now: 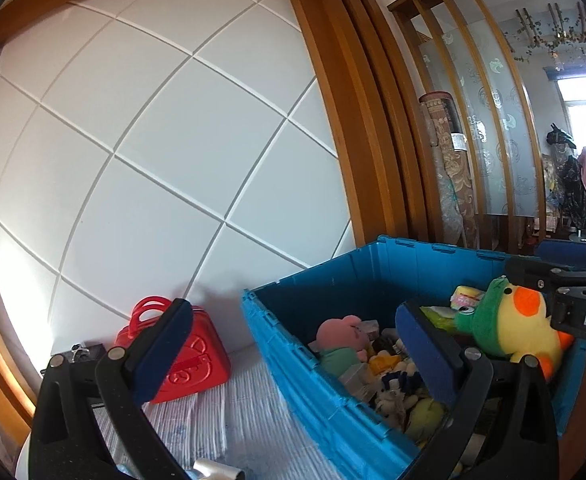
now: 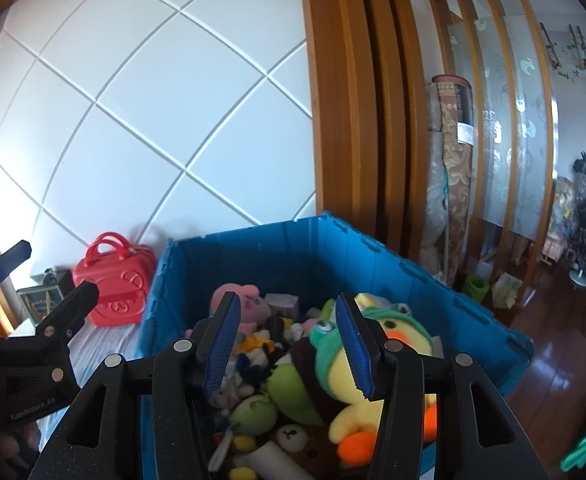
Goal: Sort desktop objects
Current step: 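Open both tools to release the bottle and tube into the crate, then grasp the green-orange medicine box with the right tool while the left tool grasps the ointment tube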
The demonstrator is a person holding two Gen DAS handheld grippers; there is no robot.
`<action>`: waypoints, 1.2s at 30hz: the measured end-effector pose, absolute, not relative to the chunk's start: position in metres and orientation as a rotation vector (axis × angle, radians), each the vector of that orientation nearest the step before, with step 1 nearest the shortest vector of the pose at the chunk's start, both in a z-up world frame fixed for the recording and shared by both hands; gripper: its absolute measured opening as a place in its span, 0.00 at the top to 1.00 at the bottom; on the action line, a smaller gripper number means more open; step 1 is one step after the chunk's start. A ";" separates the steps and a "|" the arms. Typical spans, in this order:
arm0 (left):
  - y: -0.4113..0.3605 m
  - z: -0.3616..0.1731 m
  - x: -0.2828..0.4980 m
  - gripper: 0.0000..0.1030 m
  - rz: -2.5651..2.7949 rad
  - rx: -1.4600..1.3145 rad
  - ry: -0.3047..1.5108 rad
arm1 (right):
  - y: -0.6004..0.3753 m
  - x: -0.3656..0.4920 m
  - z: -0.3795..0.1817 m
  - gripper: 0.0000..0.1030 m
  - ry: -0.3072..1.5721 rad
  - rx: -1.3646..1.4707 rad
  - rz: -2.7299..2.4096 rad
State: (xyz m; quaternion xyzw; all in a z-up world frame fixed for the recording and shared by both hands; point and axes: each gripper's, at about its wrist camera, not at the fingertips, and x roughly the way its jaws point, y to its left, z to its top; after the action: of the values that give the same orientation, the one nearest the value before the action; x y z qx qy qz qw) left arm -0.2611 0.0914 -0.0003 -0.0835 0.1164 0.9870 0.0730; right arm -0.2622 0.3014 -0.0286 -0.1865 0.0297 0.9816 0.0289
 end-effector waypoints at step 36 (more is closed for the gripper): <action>-0.232 -0.159 -0.248 0.00 3.114 -0.837 0.324 | 0.001 -0.288 -0.320 0.24 -0.153 -1.639 2.859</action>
State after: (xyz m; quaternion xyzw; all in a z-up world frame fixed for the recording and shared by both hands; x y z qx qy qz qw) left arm -0.2477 -0.2323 -0.1589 -0.2581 0.0999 0.9597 -0.0496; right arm -0.2882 0.0009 -0.3204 -0.4954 -0.0464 0.8638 -0.0786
